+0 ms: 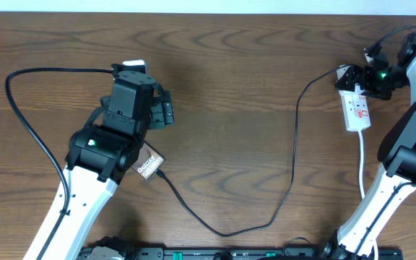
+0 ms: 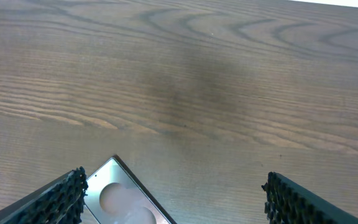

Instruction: Plug charger to phone and switch on socket

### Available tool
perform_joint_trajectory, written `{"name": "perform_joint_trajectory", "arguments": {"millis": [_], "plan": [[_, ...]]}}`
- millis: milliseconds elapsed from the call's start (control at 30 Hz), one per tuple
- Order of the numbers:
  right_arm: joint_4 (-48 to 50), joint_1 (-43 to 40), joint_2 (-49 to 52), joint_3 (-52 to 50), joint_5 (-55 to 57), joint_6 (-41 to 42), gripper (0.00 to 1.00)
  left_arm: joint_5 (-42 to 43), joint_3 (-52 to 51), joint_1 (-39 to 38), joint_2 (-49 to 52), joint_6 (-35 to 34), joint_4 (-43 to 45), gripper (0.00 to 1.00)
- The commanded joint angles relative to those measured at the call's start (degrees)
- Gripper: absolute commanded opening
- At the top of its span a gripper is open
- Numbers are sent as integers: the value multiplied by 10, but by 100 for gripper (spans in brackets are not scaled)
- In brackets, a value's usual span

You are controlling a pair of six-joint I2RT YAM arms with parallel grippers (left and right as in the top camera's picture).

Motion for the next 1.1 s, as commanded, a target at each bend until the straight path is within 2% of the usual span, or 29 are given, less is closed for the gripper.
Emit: {"name": "perform_joint_trajectory", "arguments": {"millis": [0,433,633,1067], "plan": [[-11,20,10,-36,-47,17,98,-9,10,-2,-3,1,-2,89],[-8,20,10,-62,-86,21,99,-9,10,-2,-3,1,-2,89],[6,13,10,-54,-35,68,99,-9,10,-2,-3,1,-2,89],[-90,-33,-54,96,67,110,99,-9,10,-2,-3,1,-2,89]]}}
